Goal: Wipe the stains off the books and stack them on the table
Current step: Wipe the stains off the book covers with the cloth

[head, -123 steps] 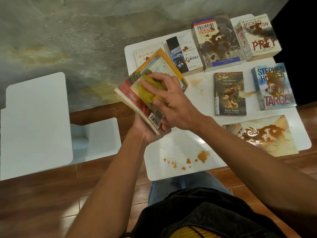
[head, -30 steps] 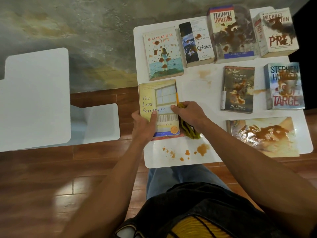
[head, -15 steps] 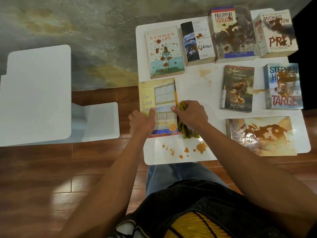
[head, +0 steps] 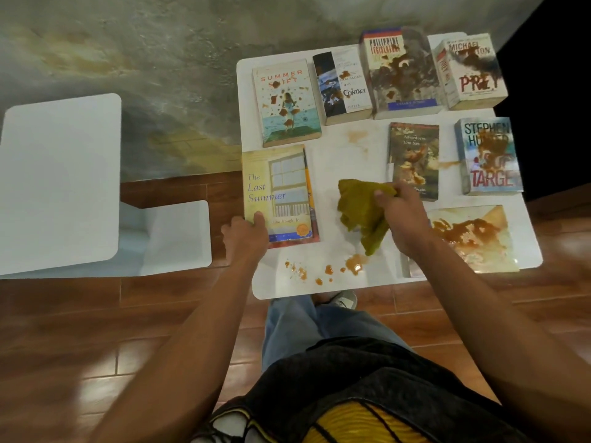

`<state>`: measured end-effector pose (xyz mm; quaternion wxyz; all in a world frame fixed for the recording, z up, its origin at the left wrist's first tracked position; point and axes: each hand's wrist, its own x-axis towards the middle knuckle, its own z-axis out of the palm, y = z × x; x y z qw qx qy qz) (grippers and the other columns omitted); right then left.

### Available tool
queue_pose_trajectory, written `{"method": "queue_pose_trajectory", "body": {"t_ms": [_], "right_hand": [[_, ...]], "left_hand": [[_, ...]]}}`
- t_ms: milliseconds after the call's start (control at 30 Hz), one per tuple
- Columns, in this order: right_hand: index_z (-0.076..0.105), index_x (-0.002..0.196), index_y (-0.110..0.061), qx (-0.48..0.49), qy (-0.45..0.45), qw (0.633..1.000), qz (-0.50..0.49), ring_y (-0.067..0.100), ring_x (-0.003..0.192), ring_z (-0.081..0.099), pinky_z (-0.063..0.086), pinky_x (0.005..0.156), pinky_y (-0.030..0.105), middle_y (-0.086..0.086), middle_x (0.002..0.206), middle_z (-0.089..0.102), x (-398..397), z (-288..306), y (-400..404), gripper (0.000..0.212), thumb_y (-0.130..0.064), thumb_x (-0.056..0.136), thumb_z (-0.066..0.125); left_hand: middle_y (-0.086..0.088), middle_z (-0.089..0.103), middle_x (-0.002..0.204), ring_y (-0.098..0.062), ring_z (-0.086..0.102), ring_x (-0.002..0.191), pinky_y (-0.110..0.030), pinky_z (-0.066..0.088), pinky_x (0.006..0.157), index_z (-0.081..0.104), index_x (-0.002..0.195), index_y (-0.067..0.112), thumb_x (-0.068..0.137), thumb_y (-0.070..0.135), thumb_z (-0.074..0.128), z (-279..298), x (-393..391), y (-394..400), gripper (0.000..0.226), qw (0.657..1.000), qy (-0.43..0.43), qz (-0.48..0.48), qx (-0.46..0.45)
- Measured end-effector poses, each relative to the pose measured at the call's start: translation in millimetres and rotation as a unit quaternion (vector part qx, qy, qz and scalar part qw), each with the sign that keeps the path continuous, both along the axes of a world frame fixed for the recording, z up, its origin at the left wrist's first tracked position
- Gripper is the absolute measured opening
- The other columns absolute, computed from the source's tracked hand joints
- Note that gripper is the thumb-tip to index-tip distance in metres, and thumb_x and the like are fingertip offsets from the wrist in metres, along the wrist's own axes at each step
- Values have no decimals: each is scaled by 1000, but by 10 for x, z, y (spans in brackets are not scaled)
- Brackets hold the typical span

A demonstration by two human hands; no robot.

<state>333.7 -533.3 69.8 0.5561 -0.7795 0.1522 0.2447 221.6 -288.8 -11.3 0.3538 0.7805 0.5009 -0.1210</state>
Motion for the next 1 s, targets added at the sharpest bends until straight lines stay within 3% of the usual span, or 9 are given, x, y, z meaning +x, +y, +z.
{"method": "queue_pose_trajectory", "body": {"t_ms": [67,133,200,367,500,633,767,900,1000], "right_hand": [[59,120,-9,131,69,986,-72,28,107,65,56,90,45,8,112,68,-62,89,-134,20,-14,101,53],[63,120,-8,217,99,968,-82,30,104,69,58,87,50,13,114,72,-164,162,-230,28,-25,99,57],[66,118,-9,225,77,970,-47,28,103,70,59,84,46,10,113,73,-281,222,-315,39,-34,87,67],[66,98,-16,170,14,983,75,12,81,74,58,64,23,-9,81,76,-549,304,-490,12,-9,89,69],[69,98,-9,165,-23,978,129,14,89,72,61,78,31,-4,89,76,-794,292,-671,17,4,90,61],[75,77,-19,237,-10,960,148,16,102,66,58,83,35,0,101,71,-993,273,-764,53,26,80,48],[73,73,-18,327,28,943,55,25,92,65,58,76,39,8,94,66,-1244,184,-745,52,23,63,41],[70,83,-15,251,13,968,-3,26,79,66,58,61,35,10,84,67,-1364,102,-694,48,23,85,40],[63,86,-10,157,-13,987,-42,30,68,67,57,56,38,6,72,70,-1467,22,-622,41,20,95,36]], "left_hand": [[-10,50,128,-17,51,99,-31,45,76,52,129,13,101,55,44,8,-36,-32,51,1000,-8,-11,4],[-11,51,128,-19,52,100,-33,46,78,53,129,13,101,56,43,18,-52,-40,53,1000,-13,-19,8],[-11,51,128,-21,55,104,-36,49,82,52,130,13,100,56,43,38,-61,-57,53,1000,-13,-23,9],[-10,50,129,-24,57,111,-44,54,93,49,133,15,98,57,46,133,-110,-77,55,999,-1,-46,1],[-12,44,136,-28,52,122,-45,51,97,42,138,12,98,54,50,165,-164,-68,59,997,8,-81,-8],[-14,39,139,-31,48,126,-45,45,97,38,141,9,98,54,51,195,-186,-59,63,993,19,-115,17],[-18,29,147,-36,36,133,-51,40,104,28,149,11,95,52,57,271,-231,-69,74,984,19,-156,86],[-16,22,155,-34,26,142,-50,35,112,22,154,15,93,46,65,313,-280,-32,81,947,-78,-272,154],[-14,22,158,-33,22,147,-51,32,115,27,154,17,96,46,60,318,-267,59,73,920,-91,-358,134]]}}
